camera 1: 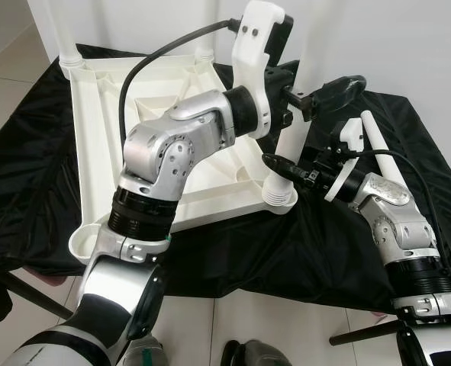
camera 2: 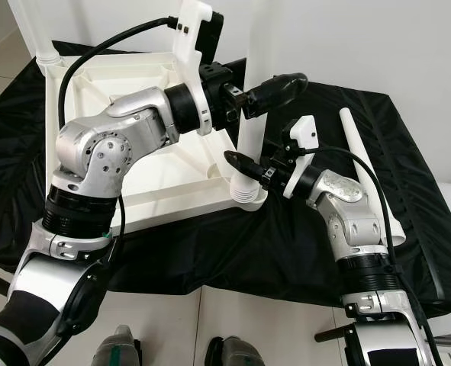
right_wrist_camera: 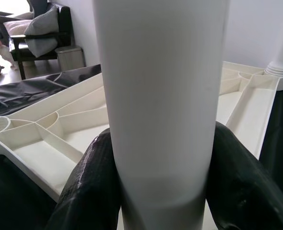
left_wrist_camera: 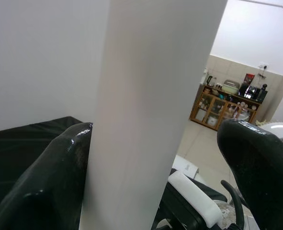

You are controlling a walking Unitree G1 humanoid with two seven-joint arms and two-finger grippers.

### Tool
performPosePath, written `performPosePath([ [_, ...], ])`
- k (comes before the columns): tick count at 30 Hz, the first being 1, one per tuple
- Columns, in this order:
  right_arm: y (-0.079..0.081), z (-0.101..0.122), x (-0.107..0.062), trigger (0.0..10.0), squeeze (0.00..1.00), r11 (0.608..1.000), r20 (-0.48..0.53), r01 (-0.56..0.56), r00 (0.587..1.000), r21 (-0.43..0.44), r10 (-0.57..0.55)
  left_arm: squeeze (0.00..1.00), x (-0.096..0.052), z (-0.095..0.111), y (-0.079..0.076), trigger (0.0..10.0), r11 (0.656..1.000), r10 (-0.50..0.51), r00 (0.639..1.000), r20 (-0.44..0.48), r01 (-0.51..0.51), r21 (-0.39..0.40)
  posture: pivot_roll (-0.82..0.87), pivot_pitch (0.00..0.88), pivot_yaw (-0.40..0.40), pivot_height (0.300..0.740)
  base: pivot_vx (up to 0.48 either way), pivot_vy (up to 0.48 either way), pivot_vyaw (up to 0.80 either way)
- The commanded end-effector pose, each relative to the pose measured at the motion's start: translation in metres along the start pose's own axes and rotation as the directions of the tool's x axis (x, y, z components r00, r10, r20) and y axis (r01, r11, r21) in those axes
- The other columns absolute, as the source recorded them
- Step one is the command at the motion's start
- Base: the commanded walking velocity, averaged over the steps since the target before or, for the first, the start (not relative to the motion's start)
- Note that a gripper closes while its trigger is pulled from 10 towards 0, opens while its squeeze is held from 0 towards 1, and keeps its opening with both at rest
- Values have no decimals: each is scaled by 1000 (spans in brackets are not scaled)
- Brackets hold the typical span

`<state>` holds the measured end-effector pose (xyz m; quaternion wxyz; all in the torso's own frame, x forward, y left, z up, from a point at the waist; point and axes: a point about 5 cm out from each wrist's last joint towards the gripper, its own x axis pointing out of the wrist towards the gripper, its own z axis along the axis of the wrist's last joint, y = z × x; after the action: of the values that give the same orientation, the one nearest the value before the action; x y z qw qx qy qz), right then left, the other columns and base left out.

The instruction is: Building children table

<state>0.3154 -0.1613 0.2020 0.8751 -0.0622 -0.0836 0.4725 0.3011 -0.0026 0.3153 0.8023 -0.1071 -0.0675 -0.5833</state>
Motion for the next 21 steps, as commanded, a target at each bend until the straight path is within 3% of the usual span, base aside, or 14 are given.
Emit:
performPosePath([
  [1, 2, 3, 4, 10000, 0, 999, -14, -34, 999, -21, 34, 0, 13, 3, -13, 10000, 996, -89, 996, -11, 90, 27, 88, 8, -102, 740, 0, 0, 0],
  [5, 2, 2, 3, 10000, 0, 999, -25, -36, 999, -24, 35, 0, 14, 4, -13, 10000, 996, -86, 996, -19, 87, 36, 87, 10, -102, 740, 0, 0, 0],
  [6, 2, 2, 2, 10000, 0, 999, -28, -33, 999, -24, 33, 0, 14, 5, -13, 4314, 995, -89, 996, -19, 90, 42, 87, 12, -103, 740, 0, 0, 0],
  [7, 1, 2, 1, 10000, 0, 999, -31, -32, 999, -24, 31, 0, 14, 5, -13, 4314, 995, -92, 996, -19, 93, 46, 87, 12, -103, 740, 0, 0, 0],
  [8, 0, 2, 1, 10000, 0, 999, -33, -30, 999, -24, 29, 0, 13, 6, -12, 0, 995, -88, 996, -13, 88, 50, 86, 13, -103, 740, 0, 0, 0],
  [21, -6, 3, -1, 10000, 0, 999, -37, 5, 999, -40, -6, 0, 11, 7, -10, 0, 992, -87, 996, -18, 89, 92, 84, 15, -104, 740, 0, 0, 0],
])
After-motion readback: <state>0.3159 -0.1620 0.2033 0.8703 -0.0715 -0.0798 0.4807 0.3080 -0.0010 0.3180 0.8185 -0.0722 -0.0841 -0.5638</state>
